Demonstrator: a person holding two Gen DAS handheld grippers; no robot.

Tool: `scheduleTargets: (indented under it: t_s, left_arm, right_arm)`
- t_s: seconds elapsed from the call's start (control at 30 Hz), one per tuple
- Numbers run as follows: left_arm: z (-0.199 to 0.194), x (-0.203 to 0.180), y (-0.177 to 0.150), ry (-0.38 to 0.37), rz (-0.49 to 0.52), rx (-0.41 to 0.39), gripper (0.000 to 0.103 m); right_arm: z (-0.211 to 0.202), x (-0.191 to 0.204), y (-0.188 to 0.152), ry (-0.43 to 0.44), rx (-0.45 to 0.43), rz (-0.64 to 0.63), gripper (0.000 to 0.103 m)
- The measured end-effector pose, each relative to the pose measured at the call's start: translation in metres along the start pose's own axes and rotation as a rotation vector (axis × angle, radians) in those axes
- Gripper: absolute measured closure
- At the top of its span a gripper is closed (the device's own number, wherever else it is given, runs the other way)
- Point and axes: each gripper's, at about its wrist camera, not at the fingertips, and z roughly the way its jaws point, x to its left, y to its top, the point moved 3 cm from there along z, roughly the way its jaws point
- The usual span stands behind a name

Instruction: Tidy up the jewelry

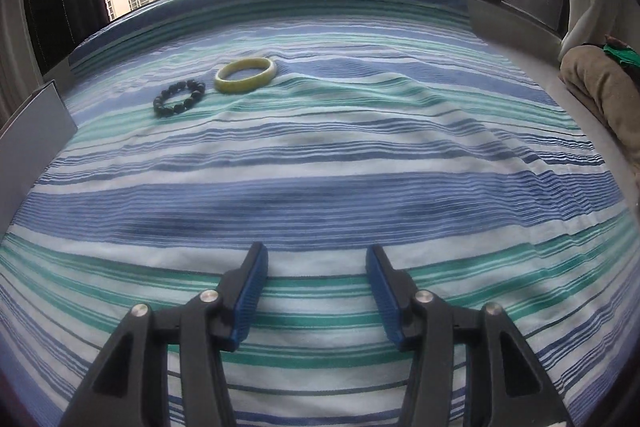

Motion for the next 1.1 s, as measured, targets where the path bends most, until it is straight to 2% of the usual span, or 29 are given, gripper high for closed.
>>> scheduleTargets:
  t_s: [0.03, 0.2, 0.43, 0.5, 0.57, 0.67, 0.73, 0.77, 0.8, 0.9, 0.93, 0.97, 1.0, 1.07, 1.1]
  left_arm:
    - [0.007, -0.006, 0.008, -0.006, 0.018, -0.002, 0.017]
    - [0.054, -0.034, 0.046, -0.036, 0.093, 0.014, 0.016]
    - [0.144, -0.045, 0.107, 0.079, 0.121, 0.065, 0.017]
    - [0.164, -0.037, 0.123, 0.116, 0.082, 0.070, 0.017]
    - [0.177, -0.020, 0.133, 0.160, -0.021, 0.062, 0.017]
    - [0.194, 0.005, 0.132, 0.151, -0.178, 0.090, 0.021]
    - [0.196, 0.002, 0.132, 0.212, -0.120, 0.056, 0.020]
    - [0.199, -0.002, 0.130, 0.234, -0.075, 0.064, 0.018]
    - [0.197, -0.005, 0.129, 0.239, -0.048, 0.029, 0.019]
    - [0.196, -0.011, 0.127, 0.262, 0.008, 0.005, 0.018]
    - [0.196, -0.012, 0.127, 0.247, 0.011, 0.009, 0.024]
    - [0.195, -0.012, 0.126, 0.205, 0.003, 0.018, 0.040]
    - [0.194, -0.012, 0.126, 0.164, -0.006, 0.027, 0.048]
    - [0.192, -0.017, 0.126, 0.164, 0.024, 0.040, 0.087]
    - [0.191, -0.020, 0.125, 0.157, 0.042, 0.050, 0.092]
  right_arm:
    - [0.000, -0.001, 0.000, 0.005, 0.000, 0.007, 0.051]
    - [-0.003, 0.006, -0.009, -0.032, -0.017, -0.032, 0.050]
    - [-0.003, 0.007, -0.011, -0.029, -0.018, -0.043, 0.047]
    - [-0.004, 0.006, -0.010, -0.027, -0.017, -0.042, 0.047]
    - [-0.004, 0.006, -0.011, -0.022, -0.018, -0.040, 0.046]
    - [-0.004, 0.006, -0.010, -0.021, -0.017, -0.041, 0.046]
    - [-0.004, 0.007, -0.010, -0.021, -0.016, -0.042, 0.045]
    - [-0.004, 0.007, -0.010, -0.020, -0.016, -0.042, 0.045]
    - [-0.004, 0.007, -0.010, -0.020, -0.016, -0.042, 0.045]
    - [-0.004, 0.007, -0.010, -0.021, -0.016, -0.042, 0.045]
    - [-0.004, 0.007, -0.010, -0.021, -0.016, -0.043, 0.045]
    - [-0.004, 0.007, -0.010, -0.021, -0.016, -0.043, 0.045]
    - [-0.004, 0.007, -0.010, -0.022, -0.016, -0.043, 0.045]
    - [-0.004, 0.008, -0.010, -0.023, -0.016, -0.044, 0.045]
    - [-0.004, 0.007, -0.010, -0.024, -0.016, -0.045, 0.045]
